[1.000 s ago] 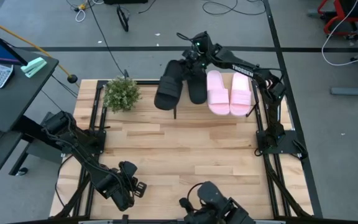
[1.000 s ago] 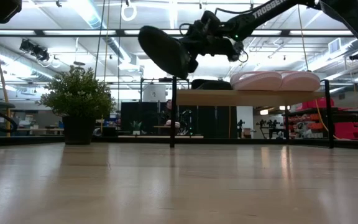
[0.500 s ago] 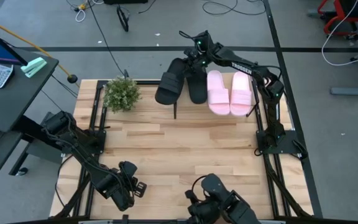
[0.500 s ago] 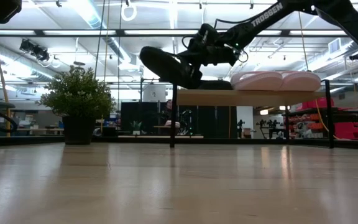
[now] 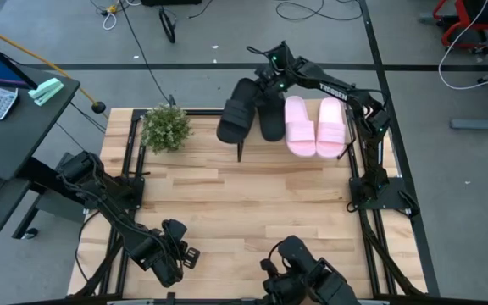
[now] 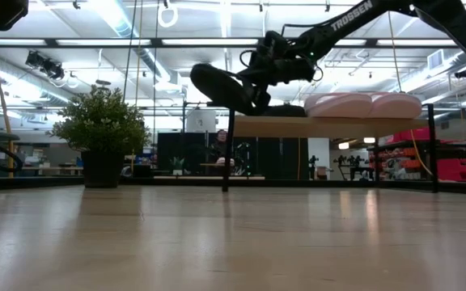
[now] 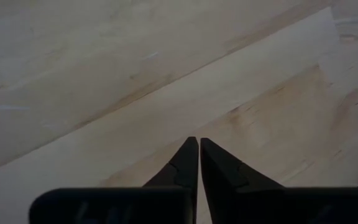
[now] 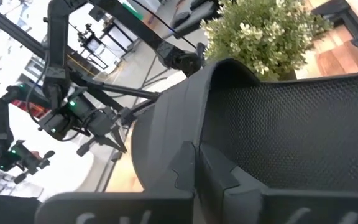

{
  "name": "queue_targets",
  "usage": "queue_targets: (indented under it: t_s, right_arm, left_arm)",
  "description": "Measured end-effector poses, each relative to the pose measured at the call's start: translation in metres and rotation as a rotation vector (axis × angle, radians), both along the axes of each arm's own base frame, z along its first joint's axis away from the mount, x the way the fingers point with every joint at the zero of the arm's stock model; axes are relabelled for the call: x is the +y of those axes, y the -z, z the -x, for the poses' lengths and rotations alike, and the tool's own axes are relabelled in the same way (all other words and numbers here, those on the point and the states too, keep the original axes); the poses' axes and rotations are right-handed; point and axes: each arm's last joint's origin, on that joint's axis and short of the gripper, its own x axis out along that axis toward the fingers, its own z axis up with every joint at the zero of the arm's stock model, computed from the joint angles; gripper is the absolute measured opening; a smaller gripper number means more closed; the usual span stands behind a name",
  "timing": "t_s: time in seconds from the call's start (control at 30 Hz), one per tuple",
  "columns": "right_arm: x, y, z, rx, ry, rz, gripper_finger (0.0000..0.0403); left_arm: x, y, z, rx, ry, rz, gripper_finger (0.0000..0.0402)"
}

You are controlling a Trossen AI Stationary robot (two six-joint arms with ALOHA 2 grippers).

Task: Pick and place slides into the shelf
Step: Put the black slipper on the shelf

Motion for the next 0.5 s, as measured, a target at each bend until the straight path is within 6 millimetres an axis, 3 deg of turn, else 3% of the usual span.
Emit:
queue_targets:
  t_s: [0.17,0.5]
  right_arm:
    - [0.003,0.001,0.004,0.025,0.0,0.022,0.0006]
    - [0.019,-0.031,0.02,0.05,0.065,0.277,0.0005]
  left_arm:
    - [0.0,0.0,0.0,0.0,0.0,0.0,0.002]
    - [0.0,0.0,0.0,0.001,0.001,-0.002,0.0031]
